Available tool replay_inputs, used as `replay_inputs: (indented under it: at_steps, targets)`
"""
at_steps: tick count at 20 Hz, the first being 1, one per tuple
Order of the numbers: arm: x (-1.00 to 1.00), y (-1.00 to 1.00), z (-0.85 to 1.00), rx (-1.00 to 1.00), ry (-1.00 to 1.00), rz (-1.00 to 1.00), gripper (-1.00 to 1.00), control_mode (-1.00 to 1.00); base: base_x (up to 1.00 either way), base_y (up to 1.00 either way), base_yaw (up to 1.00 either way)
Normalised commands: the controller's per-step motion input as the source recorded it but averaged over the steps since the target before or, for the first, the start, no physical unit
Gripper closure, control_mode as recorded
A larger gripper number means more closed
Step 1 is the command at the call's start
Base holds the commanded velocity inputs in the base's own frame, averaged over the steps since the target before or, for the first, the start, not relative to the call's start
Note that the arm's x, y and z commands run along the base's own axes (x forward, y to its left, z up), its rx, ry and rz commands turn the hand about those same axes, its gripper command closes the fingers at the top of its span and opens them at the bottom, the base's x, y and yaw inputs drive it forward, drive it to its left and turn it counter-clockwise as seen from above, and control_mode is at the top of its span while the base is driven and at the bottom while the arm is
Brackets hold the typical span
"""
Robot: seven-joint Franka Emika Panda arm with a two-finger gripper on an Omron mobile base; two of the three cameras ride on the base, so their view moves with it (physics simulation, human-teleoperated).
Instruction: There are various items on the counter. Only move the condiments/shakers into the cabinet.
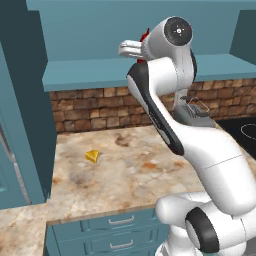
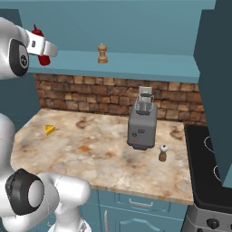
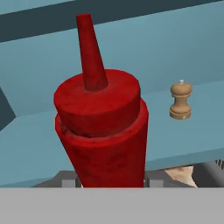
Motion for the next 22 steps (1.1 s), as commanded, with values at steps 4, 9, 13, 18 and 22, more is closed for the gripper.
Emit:
replay_inputs:
  at_steps: [4,9,13,18,22]
  targets:
    - [0.4,0.0,-0.24,-0.03,0.0,0.0,1.0,-1.0,0.0,0.0,0.0]
    - [0.46,0.0,-0.21,-0.03,0.0,0.0,1.0,-1.0,0.0,0.0,0.0]
    - [0.69,0.0,0.0,0.0,0.0,0.0,1.0,-1.0,0.0,0.0,0.0]
    - [0.59,0.0,-0.1,0.0,0.0,0.0,1.0,-1.0,0.0,0.0,0.0]
    - [0.46,0.0,-0.21,-0.03,0.0,0.0,1.0,-1.0,0.0,0.0,0.0]
